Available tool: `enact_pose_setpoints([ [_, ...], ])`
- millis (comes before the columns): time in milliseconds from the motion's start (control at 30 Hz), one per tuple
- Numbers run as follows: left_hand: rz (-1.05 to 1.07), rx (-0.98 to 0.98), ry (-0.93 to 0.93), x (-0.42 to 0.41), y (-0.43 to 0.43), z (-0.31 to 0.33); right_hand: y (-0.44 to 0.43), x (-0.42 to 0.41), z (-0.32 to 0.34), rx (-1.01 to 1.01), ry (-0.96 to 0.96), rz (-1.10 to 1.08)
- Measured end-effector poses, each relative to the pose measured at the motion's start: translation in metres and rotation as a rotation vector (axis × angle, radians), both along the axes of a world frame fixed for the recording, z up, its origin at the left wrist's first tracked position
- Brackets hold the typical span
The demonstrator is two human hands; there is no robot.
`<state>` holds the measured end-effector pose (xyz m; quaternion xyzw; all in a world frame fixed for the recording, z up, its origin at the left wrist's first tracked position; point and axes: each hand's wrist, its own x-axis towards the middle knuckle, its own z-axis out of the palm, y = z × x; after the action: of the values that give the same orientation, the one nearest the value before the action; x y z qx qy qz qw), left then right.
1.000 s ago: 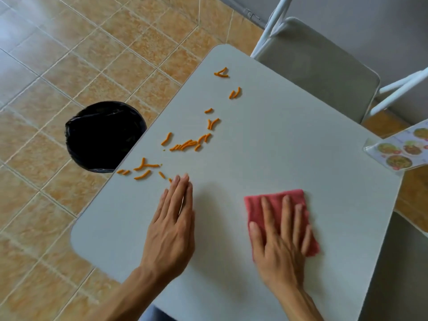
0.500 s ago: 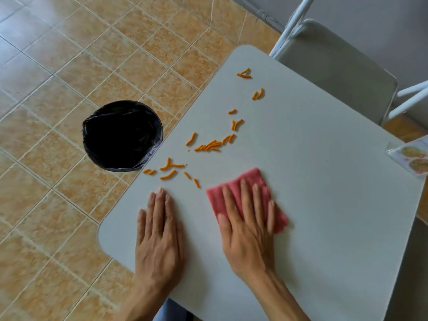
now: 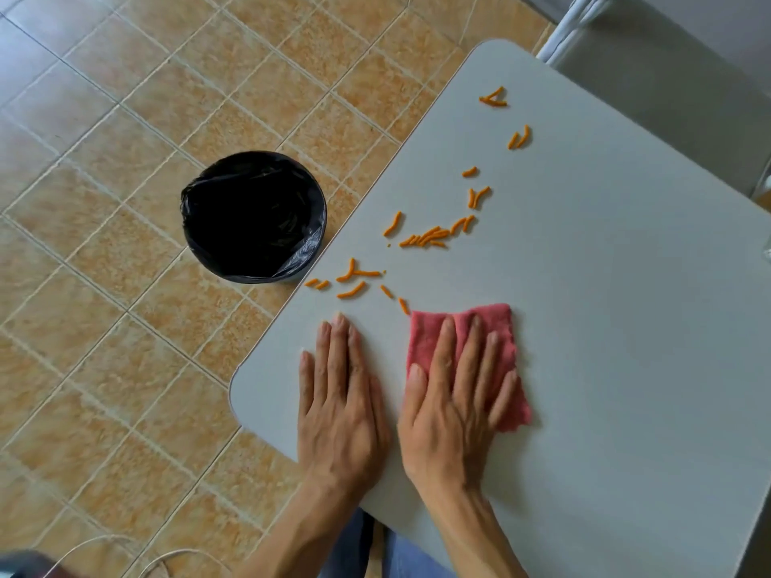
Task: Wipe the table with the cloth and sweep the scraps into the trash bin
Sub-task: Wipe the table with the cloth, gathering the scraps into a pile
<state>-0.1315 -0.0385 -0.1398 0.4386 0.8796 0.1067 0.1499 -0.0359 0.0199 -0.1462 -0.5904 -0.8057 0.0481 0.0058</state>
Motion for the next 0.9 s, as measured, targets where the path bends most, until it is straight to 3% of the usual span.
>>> enact_pose_setpoints([
  [233, 0.003, 0.007, -0.014, 0.0, 0.001, 0.0, -0.046, 0.061, 0.006, -0.041, -0.007, 0.357],
  [533, -0.027, -0.006, 0.023, 0.0, -0.001, 0.0, 0.033, -0.038, 0.002, -0.079, 0.064, 0.275],
  [667, -0.017, -0.009, 0.012, 0.0, -0.001, 0.0, 0.031, -0.004, 0.005, -0.071, 0.08, 0.352],
  [900, 0.044, 0.069, -0.131, 0.012, 0.017, 0.021, 0.074, 0.107, 0.02, -0.097, -0.038, 0.271],
])
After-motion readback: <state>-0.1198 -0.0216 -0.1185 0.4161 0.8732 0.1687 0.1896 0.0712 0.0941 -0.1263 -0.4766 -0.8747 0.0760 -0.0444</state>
